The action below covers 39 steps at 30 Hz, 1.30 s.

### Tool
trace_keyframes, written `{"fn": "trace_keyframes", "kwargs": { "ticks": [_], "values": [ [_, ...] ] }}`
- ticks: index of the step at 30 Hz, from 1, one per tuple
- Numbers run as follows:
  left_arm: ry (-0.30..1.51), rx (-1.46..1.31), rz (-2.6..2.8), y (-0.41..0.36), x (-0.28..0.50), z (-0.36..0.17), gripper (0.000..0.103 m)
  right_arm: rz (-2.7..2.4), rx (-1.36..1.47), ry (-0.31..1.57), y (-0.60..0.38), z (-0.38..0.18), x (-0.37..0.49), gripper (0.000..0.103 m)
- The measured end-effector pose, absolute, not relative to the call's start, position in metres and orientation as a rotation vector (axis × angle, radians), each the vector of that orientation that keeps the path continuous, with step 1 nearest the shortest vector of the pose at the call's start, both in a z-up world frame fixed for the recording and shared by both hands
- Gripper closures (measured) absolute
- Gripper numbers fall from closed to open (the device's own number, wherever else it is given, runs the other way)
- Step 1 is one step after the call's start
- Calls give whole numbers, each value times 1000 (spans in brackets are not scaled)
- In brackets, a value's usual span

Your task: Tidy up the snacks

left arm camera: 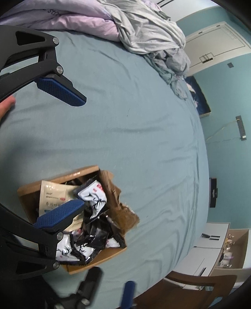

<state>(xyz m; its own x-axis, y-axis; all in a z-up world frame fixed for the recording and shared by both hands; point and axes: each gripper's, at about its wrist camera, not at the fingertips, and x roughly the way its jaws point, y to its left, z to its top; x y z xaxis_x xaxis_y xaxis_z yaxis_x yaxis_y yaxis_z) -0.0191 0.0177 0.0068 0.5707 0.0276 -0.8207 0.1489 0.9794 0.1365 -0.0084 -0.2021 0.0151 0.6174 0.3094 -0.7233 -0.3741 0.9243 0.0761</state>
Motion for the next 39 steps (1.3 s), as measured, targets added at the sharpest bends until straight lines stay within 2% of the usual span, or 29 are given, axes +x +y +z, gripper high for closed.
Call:
{"fn": "trace_keyframes", "kwargs": {
  "ticks": [4, 14, 39],
  "values": [
    [991, 173, -87, 17, -15, 3, 4, 299, -105, 906, -194, -6, -8, 24],
    [996, 206, -67, 10, -10, -1, 4, 334, -61, 969, -191, -18, 26, 24],
    [1011, 223, -102, 4, -8, -1, 4, 338, -37, 967, -206, -9, 20, 24]
  ]
}}
